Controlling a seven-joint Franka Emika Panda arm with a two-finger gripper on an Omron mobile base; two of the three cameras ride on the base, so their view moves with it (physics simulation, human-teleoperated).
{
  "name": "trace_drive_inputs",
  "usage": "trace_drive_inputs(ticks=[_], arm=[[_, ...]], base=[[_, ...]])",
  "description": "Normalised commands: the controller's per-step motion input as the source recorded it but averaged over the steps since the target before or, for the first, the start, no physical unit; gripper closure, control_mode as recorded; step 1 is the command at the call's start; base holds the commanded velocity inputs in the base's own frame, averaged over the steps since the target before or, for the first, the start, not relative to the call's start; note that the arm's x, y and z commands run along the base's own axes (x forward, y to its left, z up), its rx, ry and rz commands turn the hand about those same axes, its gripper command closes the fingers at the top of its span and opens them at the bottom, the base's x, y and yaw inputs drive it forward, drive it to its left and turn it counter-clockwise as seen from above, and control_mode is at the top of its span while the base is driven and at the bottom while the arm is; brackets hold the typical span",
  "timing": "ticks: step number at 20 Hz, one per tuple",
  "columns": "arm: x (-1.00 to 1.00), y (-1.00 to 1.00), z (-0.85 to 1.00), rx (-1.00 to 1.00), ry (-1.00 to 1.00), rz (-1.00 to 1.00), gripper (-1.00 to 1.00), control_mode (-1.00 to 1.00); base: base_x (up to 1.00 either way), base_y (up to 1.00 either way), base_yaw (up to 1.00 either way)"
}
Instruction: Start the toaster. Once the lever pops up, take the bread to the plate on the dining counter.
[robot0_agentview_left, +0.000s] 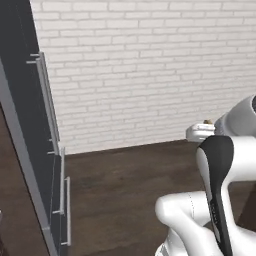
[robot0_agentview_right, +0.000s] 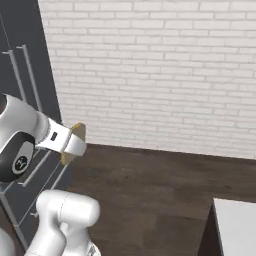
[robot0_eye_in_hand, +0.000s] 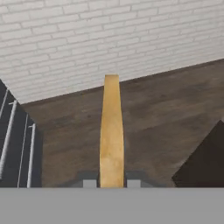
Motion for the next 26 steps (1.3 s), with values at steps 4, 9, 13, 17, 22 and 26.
trace_drive_inputs(ticks=[4,9,13,17,22,26], arm=[[0.0,0.0,0.0,0.0,0.0,0.0,1.0,1.0],[0.0,0.0,0.0,0.0,0.0,0.0,1.0,1.0],[0.0,0.0,0.0,0.0,0.0,0.0,1.0,1.0],[0.0,0.0,0.0,0.0,0.0,0.0,1.0,1.0],[0.0,0.0,0.0,0.0,0.0,0.0,1.0,1.0],[0.0,0.0,0.0,0.0,0.0,0.0,1.0,1.0]], base=[[0.98,-0.11,-0.37],[1.0,-0.04,-0.26],[1.0,-0.05,-0.25],[1.0,-0.08,-0.29],[1.0,-0.12,-0.34],[0.97,-0.06,-0.49]])
